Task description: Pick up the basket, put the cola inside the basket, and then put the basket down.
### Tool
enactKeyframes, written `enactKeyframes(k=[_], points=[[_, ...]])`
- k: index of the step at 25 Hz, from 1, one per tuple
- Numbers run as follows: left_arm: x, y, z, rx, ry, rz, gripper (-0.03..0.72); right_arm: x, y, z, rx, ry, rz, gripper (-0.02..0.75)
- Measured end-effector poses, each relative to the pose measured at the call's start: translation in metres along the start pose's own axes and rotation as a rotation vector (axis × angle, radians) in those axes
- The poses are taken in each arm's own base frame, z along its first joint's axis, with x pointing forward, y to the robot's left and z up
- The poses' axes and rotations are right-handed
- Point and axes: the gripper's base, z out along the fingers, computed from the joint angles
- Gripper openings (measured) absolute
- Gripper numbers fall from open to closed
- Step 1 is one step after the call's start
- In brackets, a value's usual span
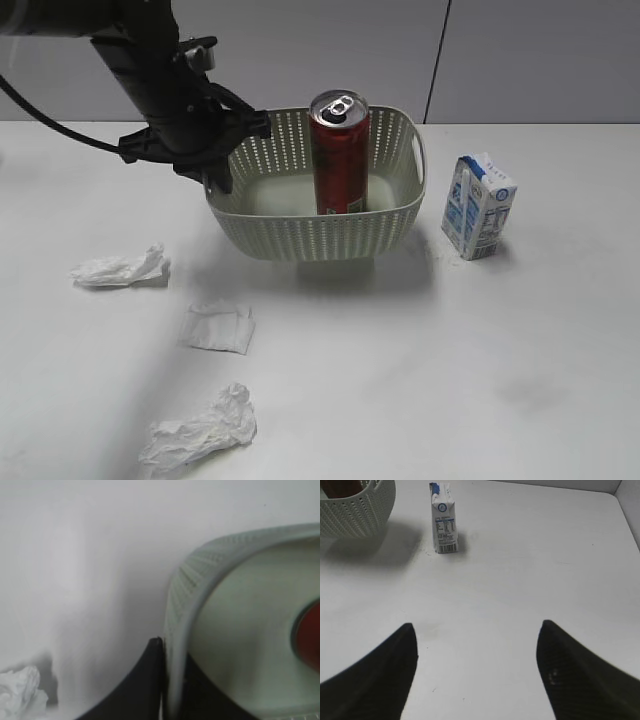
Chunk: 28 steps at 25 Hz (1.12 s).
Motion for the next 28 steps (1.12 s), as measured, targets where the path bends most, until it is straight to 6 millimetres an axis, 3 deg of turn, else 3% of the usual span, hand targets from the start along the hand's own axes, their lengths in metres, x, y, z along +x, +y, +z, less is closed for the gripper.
enactKeyframes(k=[5, 8, 10, 14, 16, 21, 24, 28], points=[[0.001, 0.004, 0.018, -0.013, 0.027, -0.010, 0.050, 0.000, 0.000, 0.000, 0.000, -0.001, 0.000, 0.560], [0.002, 0.006, 0.027, -0.020, 0.051, -0.018, 0.127, 0.000, 0.000, 0.000, 0.000, -0.002, 0.000, 0.560], [0.001, 0.005, 0.026, -0.008, 0.045, -0.026, 0.234, 0.000, 0.000, 0.000, 0.000, -0.002, 0.000, 0.560], [-0.003, 0.010, 0.023, 0.033, 0.044, -0.087, 0.577, 0.000, 0.000, 0.000, 0.000, -0.002, 0.000, 0.560], [-0.008, 0.018, 0.013, 0.057, 0.038, -0.114, 0.651, 0.000, 0.000, 0.000, 0.000, -0.003, 0.000, 0.560], [-0.024, 0.056, -0.028, 0.062, -0.001, -0.133, 0.680, 0.000, 0.000, 0.000, 0.000, -0.004, 0.000, 0.560], [-0.031, 0.092, -0.061, 0.026, -0.021, -0.126, 0.674, 0.000, 0.000, 0.000, -0.001, -0.004, 0.001, 0.560], [-0.024, 0.151, -0.100, -0.103, 0.044, -0.096, 0.661, 0.000, 0.000, 0.000, -0.001, -0.004, 0.001, 0.560]])
